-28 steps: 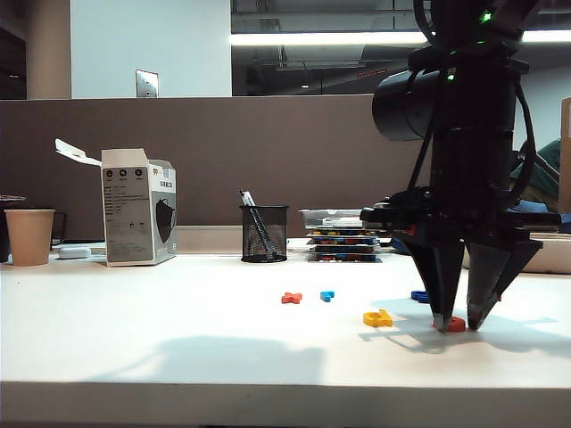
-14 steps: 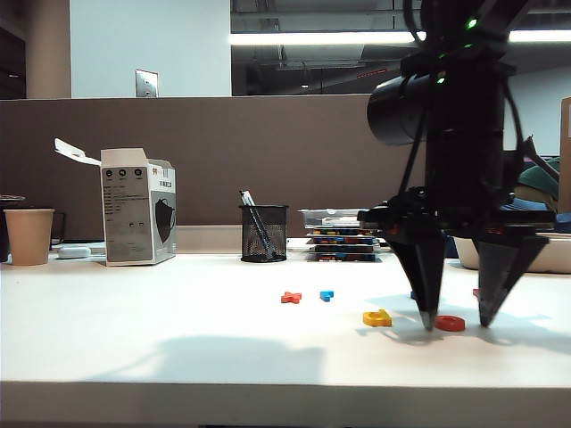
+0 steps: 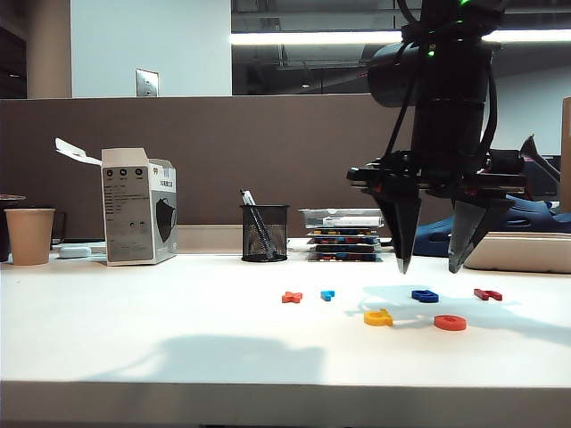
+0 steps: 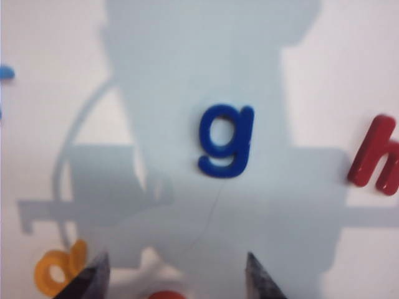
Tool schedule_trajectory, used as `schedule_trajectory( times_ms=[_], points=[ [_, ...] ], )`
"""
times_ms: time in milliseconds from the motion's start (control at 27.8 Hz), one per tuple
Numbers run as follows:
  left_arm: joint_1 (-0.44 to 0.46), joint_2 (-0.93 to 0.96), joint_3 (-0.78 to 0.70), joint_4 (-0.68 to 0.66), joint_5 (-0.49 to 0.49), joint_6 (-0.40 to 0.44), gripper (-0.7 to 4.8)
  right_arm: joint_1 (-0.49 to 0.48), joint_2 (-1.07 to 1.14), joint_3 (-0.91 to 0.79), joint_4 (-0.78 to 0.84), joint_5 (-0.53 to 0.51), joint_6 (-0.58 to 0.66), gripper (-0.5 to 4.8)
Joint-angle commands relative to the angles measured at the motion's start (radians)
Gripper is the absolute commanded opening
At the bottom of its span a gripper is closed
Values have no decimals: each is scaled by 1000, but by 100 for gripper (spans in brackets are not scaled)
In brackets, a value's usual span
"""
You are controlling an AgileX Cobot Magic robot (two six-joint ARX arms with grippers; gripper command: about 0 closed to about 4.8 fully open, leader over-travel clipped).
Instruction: Select the appropriate letters from the row of letter magnets placed on the table to arrange into the word "dog".
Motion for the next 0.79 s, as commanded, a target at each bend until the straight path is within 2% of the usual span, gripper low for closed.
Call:
schedule_trajectory(
  times_ms=[36,252,395,791],
  points=[
    [1,-2,2,5,-3,1,-6,-23,-3,3,49,2,-4,275],
    [1,-3,2,5,-3,1,-6,-64,5,3,118,-18,-4,275],
    [1,-2,2,5,-3,2,-6,-65,41,4,144,-51,-7,274],
    [1,-2,2,5,-3,1,-6,-67,124,4,159,-53,-7,274]
  ],
)
